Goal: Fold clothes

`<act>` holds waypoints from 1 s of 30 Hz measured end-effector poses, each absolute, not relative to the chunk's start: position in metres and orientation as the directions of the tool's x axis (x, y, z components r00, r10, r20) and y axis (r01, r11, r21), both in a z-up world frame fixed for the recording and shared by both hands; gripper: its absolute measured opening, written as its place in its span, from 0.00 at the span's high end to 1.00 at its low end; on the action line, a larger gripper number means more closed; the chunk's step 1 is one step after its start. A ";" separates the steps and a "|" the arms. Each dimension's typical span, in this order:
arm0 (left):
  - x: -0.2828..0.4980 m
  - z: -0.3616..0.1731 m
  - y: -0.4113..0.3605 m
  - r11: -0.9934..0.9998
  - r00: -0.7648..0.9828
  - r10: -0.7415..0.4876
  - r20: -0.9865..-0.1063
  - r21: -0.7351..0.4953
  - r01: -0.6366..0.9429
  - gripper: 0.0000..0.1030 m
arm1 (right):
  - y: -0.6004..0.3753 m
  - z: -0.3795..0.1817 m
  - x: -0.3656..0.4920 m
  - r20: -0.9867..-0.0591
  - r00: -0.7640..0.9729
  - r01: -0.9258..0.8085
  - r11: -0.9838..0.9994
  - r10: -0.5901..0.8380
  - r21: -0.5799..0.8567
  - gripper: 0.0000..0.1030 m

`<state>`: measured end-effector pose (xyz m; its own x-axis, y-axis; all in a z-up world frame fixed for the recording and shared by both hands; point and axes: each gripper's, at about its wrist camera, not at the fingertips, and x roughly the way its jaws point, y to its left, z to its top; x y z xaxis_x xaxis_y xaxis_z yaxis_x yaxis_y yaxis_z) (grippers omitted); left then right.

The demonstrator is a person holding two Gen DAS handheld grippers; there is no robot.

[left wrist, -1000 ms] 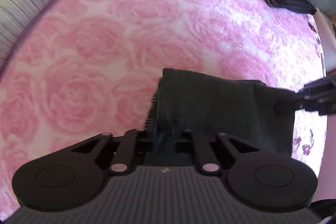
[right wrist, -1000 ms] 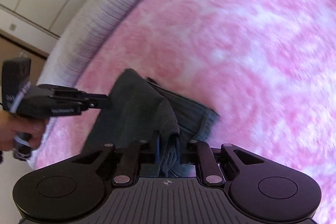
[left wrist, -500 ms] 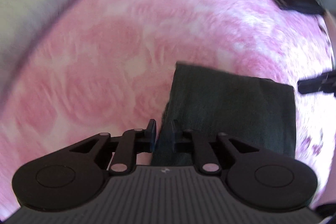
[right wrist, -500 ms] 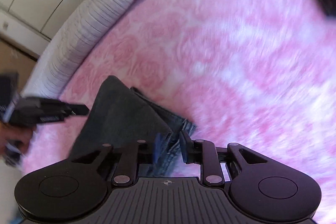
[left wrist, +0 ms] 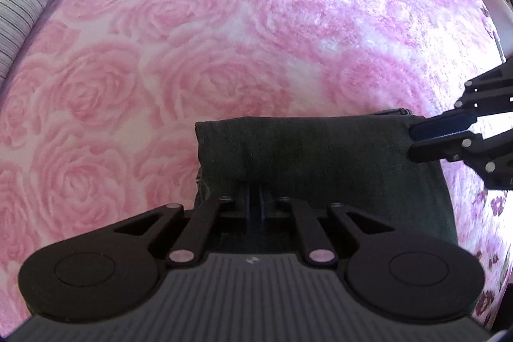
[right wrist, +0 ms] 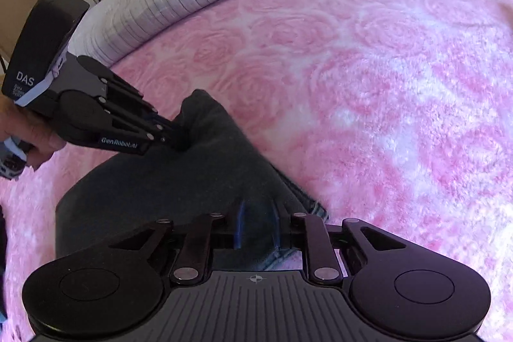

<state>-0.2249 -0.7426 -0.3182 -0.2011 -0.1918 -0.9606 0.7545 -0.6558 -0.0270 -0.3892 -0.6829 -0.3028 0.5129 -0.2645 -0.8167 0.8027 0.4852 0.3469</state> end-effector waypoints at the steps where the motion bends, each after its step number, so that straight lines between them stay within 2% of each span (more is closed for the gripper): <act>1: -0.220 -0.313 -0.738 -0.647 -0.194 -0.200 -0.960 -0.019 0.763 0.92 | -0.677 -0.297 -0.389 -0.823 0.505 0.808 0.478 -0.261 0.344 0.81; 5: -0.187 -0.285 -0.710 -0.597 -0.188 -0.234 -0.954 -0.012 0.802 0.86 | -0.635 -0.268 -0.388 -0.796 0.563 0.766 0.502 -0.222 0.402 0.80; 10: -0.136 -0.284 -0.647 -0.519 -0.161 -0.196 -0.967 -0.037 0.854 0.85 | -0.561 -0.265 -0.354 -0.755 0.652 0.624 0.613 -0.066 0.486 0.76; 13: -0.112 -0.316 -0.629 -0.475 -0.093 -0.168 -0.981 -0.002 0.880 0.82 | -0.525 -0.288 -0.331 -0.784 0.621 0.575 0.667 0.022 0.474 0.75; 15: -0.103 -0.329 -0.631 -0.441 -0.113 -0.165 -0.980 -0.029 0.897 0.77 | -0.514 -0.305 -0.329 -0.805 0.592 0.583 0.668 0.042 0.463 0.75; 16: -0.101 -0.331 -0.635 -0.421 -0.123 -0.165 -0.979 -0.043 0.906 0.77 | -0.508 -0.312 -0.329 -0.814 0.579 0.588 0.667 0.047 0.457 0.75; 20: -0.092 -0.313 -0.628 -0.399 -0.058 -0.215 -0.975 0.034 0.916 0.77 | -0.504 -0.310 -0.338 -0.847 0.526 0.600 0.676 0.071 0.429 0.74; 24: -0.063 -0.297 -0.596 -0.290 0.026 -0.208 -0.978 0.087 0.953 0.79 | -0.504 -0.304 -0.353 -0.896 0.442 0.655 0.664 0.052 0.362 0.61; 26: -0.049 -0.284 -0.573 -0.201 0.037 -0.223 -0.974 0.083 0.976 0.77 | -0.505 -0.294 -0.363 -0.902 0.431 0.682 0.651 0.013 0.334 0.54; 27: -0.045 -0.277 -0.560 -0.171 0.031 -0.234 -0.972 0.073 0.983 0.73 | -0.504 -0.290 -0.364 -0.909 0.417 0.696 0.645 -0.007 0.315 0.47; 30: -0.042 -0.256 -0.516 -0.142 0.008 -0.282 -0.960 0.050 0.989 0.59 | -0.492 -0.275 -0.373 -0.929 0.363 0.753 0.609 -0.070 0.249 0.40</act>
